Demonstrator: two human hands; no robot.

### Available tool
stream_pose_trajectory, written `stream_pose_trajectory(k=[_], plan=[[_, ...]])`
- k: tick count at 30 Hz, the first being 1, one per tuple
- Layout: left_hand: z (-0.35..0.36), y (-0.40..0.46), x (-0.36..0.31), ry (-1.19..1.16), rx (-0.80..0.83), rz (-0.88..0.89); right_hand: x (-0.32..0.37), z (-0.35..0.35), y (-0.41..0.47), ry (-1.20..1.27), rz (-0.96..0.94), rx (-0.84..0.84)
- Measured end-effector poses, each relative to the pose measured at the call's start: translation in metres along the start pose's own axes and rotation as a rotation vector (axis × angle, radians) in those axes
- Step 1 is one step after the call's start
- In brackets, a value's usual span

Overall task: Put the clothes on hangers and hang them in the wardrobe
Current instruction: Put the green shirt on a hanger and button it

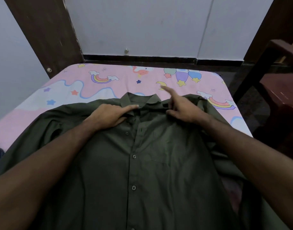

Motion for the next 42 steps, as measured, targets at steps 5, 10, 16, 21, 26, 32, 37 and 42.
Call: stream_pose_trajectory(k=[5,10,16,21,26,32,37,42], plan=[[0.015,0.021,0.038,-0.233,0.026,-0.353,0.002,0.036,0.048,-0.117,0.183,0.141],[0.063,0.018,0.048,-0.747,0.298,-0.633,-0.019,0.034,0.045,0.29,0.384,-0.1],[0.012,-0.014,0.016,-0.745,-0.241,-0.598,0.02,0.047,0.004,-0.016,0.163,-0.407],[0.006,-0.059,-0.049,-0.927,-0.39,-0.718,0.065,0.117,-0.013,0.037,0.258,-0.091],[0.019,-0.07,-0.067,-0.886,-0.32,-0.712,0.073,0.13,-0.026,-0.097,0.39,-0.153],[0.027,-0.067,-0.061,-0.983,-0.199,-0.763,0.055,0.111,-0.045,0.156,0.567,-0.333],[0.042,-0.068,-0.058,-1.249,-0.129,-0.864,0.025,0.116,-0.053,0.612,0.669,-0.394],[0.051,-0.079,-0.056,-1.6,-0.119,-0.925,0.023,0.123,-0.057,0.778,0.653,-0.38]])
Point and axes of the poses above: each hand's wrist, its own y-axis towards the middle knuckle, its own z-axis out of the palm, x = y × z, the point moved 8 cm from there along y, towards the middle knuckle, and after that the axes turned 13 degrees about y, right-handed, at the moved point
